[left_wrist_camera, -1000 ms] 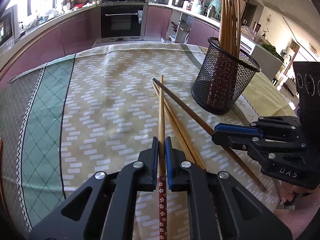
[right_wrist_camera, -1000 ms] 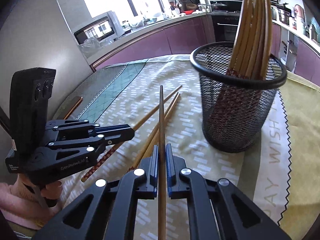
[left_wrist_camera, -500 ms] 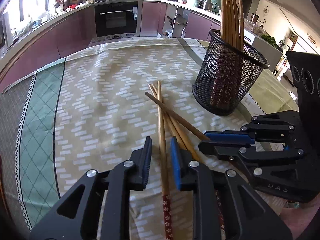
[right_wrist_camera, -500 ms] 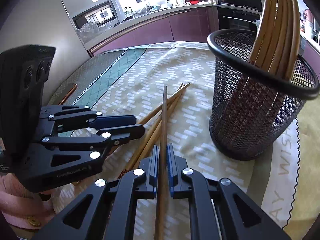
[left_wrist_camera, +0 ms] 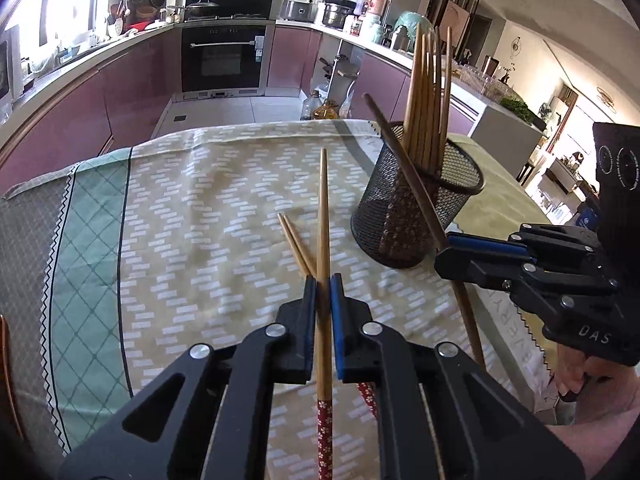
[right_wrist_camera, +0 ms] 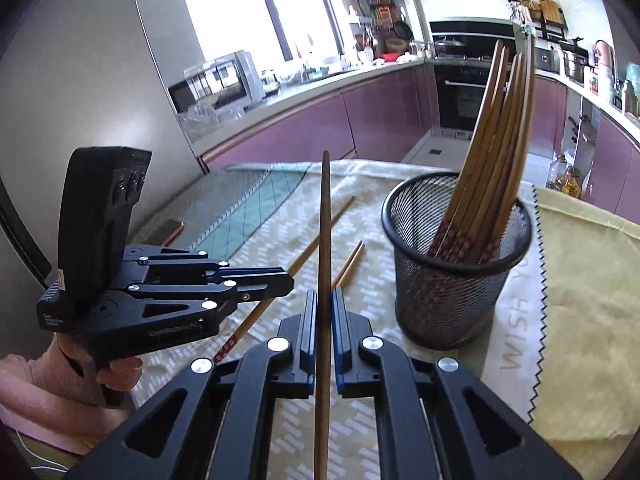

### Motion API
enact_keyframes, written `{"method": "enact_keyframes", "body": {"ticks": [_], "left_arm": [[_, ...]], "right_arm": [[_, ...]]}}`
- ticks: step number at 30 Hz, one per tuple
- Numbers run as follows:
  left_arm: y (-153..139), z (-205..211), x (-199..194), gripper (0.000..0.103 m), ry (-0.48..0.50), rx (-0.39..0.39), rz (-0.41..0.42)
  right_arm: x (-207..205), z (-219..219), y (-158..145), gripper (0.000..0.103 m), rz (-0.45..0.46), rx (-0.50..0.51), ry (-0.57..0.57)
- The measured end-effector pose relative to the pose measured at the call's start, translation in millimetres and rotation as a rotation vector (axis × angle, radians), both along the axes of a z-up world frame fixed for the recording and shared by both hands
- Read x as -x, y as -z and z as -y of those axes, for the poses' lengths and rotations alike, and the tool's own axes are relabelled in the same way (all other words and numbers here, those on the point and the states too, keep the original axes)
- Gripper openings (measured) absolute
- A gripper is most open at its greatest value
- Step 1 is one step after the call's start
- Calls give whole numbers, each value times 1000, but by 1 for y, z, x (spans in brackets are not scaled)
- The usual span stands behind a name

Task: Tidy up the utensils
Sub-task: 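Lower both held chopsticks into the black mesh holder and open both tools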

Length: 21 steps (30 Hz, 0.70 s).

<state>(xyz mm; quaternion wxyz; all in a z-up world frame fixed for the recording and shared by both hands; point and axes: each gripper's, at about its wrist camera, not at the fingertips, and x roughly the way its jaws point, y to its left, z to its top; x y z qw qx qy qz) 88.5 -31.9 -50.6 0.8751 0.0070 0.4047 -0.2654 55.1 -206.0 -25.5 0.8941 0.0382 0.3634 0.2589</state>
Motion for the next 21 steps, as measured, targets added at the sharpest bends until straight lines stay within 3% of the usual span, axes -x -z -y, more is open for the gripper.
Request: {"method": "enact_keyframes", "body": {"ticks": [10, 21], "left_arm": [[-54, -13, 20, 8, 62, 138, 80], [-88, -10, 19, 8, 59, 207, 155]], "right_arm": [[14, 27, -33, 6, 99, -63, 50], [15, 47, -67, 6, 187, -103, 83]]}}
